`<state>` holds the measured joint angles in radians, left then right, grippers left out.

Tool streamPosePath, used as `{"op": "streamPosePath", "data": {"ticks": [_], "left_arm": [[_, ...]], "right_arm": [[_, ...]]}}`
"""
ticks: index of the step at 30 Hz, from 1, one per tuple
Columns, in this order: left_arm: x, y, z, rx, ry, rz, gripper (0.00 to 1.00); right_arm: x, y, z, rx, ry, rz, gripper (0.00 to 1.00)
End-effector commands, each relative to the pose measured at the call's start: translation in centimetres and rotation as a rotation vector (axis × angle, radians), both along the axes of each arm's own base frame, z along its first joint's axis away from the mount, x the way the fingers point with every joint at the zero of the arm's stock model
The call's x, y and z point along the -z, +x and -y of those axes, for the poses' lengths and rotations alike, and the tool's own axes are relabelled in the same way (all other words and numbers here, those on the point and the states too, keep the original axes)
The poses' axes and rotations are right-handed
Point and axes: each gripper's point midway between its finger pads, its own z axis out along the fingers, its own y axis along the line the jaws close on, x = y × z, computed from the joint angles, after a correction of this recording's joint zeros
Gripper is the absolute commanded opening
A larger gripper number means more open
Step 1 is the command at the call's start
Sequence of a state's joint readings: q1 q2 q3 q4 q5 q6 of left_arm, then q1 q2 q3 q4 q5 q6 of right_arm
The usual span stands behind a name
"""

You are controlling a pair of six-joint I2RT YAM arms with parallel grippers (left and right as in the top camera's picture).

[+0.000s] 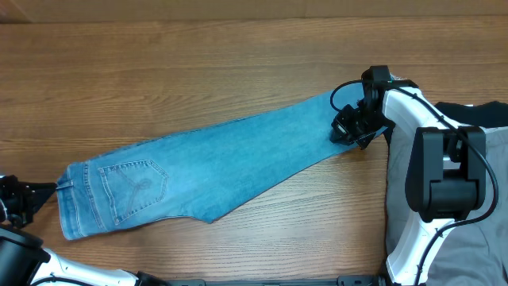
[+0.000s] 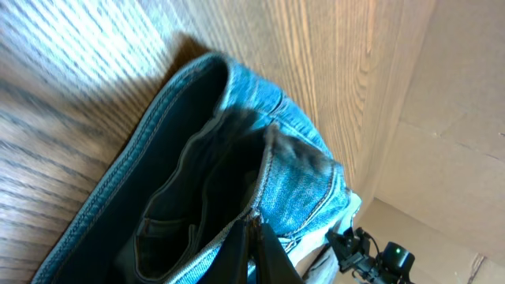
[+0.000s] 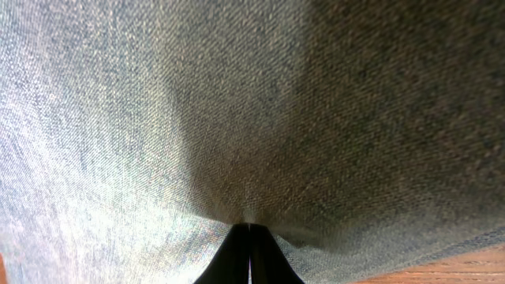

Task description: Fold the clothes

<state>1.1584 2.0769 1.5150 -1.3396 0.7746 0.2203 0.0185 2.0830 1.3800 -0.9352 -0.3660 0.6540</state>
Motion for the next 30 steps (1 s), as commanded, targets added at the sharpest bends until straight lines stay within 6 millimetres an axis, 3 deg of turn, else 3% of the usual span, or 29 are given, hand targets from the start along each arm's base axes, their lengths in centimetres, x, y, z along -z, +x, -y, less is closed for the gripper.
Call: {"op": "streamPosePath", "data": {"ticks": [1, 7, 9, 13, 18, 21, 25, 28, 30], "left_arm": [[-1.4, -0.1, -2.0, 0.017, 0.117, 0.006, 0.04], [-1.0, -0.6, -2.1, 0.018, 0.124, -0.032, 0.08], [-1.0, -0.6, -2.1, 0.013, 0.121, -0.034, 0.27], [-1.9, 0.2, -2.1, 0.007, 0.111, 0.011, 0.32], [-6.4, 2.9, -0.9, 0.092, 0.121, 0.227, 0.17], [-8.4, 4.9, 1.5, 0.222, 0.159, 0.307, 0.06], [-6.1, 6.4, 4.6, 0.411, 0.233, 0.163, 0.04], [-1.6, 5.3, 4.4, 0.418, 0.338, -0.222, 0.04], [0.1, 5.5, 4.8, 0.436, 0.393, -0.305, 0.04]], "right_arm": [[4.7, -3.9, 4.6, 0.012, -0.209, -0.162, 0.05], [4.7, -3.9, 4.6, 0.012, -0.209, -0.162, 0.05], [4.7, -3.9, 4.6, 0.012, -0.209, -0.162, 0.05], [4.7, -3.9, 4.6, 0.012, -0.209, -0.163, 0.05], [4.6, -4.2, 4.5, 0.011, -0.208, -0.175, 0.06], [4.4, -4.5, 4.5, 0.009, -0.208, -0.192, 0.08], [3.6, -4.4, 4.6, 0.003, -0.207, -0.194, 0.08], [2.6, -4.0, 4.8, 0.009, -0.205, -0.177, 0.08], [2.4, -4.0, 4.9, 0.01, -0.205, -0.173, 0.09]]}}
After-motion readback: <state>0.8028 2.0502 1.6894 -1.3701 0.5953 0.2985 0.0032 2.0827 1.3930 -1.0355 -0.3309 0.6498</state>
